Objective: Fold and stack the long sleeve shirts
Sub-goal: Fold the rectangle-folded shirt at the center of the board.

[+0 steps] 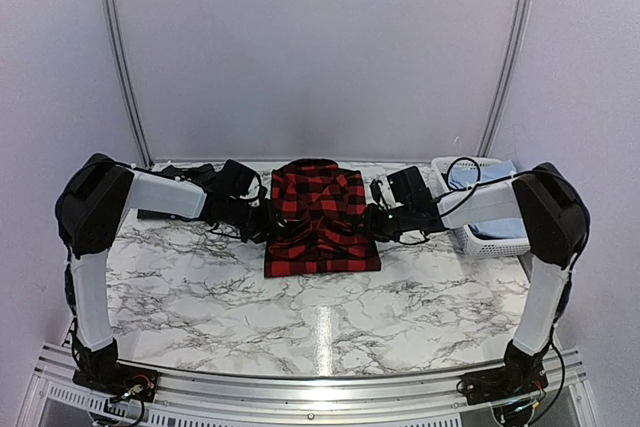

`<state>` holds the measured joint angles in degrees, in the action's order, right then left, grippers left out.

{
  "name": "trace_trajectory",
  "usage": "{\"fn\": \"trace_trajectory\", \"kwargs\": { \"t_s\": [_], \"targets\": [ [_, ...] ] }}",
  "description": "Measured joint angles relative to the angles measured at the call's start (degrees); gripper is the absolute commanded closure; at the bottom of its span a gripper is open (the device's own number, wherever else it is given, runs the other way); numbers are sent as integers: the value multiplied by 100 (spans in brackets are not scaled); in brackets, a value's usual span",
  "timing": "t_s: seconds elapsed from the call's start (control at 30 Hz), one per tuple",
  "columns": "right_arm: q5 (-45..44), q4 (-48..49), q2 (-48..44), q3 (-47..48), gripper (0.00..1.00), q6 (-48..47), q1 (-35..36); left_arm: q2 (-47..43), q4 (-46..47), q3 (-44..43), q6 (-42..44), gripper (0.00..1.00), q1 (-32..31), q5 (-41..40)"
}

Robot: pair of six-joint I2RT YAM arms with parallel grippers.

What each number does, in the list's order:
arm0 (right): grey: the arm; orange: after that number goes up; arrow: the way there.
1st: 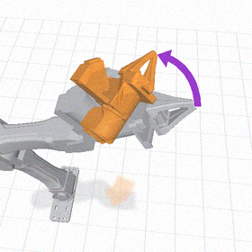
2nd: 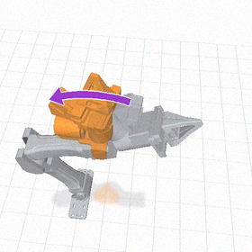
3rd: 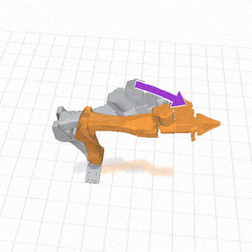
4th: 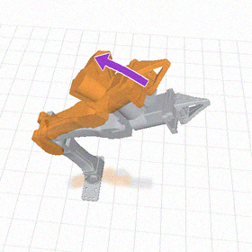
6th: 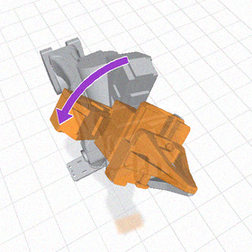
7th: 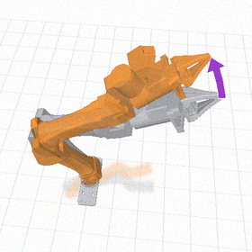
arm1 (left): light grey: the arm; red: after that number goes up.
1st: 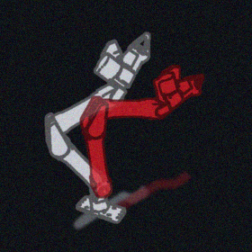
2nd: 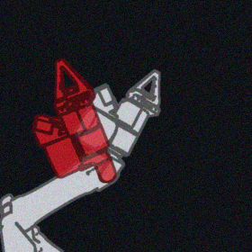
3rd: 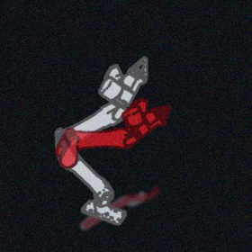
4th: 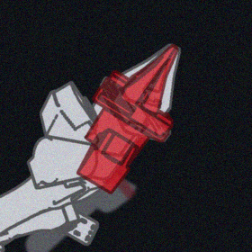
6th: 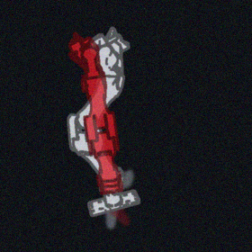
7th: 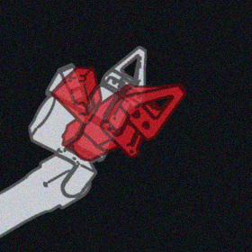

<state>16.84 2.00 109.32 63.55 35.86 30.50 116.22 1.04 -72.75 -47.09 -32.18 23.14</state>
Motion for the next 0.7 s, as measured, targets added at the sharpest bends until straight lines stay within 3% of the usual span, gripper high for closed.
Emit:
{"fn": "trace_trajectory", "kwargs": {
  "t_s": [0.17,0.37,0.57,0.7],
  "targets": [
    [-129,-76,-448,-116,51,-186,0,-81,-17,-81,201,37,11,39],
    [-273,-341,-804,-166,48,-546,0,-208,-144,-173,474,27,138,162],
    [-273,-601,-896,-391,52,-955,15,-345,-437,-177,826,25,273,337],
    [-299,-846,-916,-531,56,-1185,94,-444,-654,-157,1038,34,304,402]
  ]
}}
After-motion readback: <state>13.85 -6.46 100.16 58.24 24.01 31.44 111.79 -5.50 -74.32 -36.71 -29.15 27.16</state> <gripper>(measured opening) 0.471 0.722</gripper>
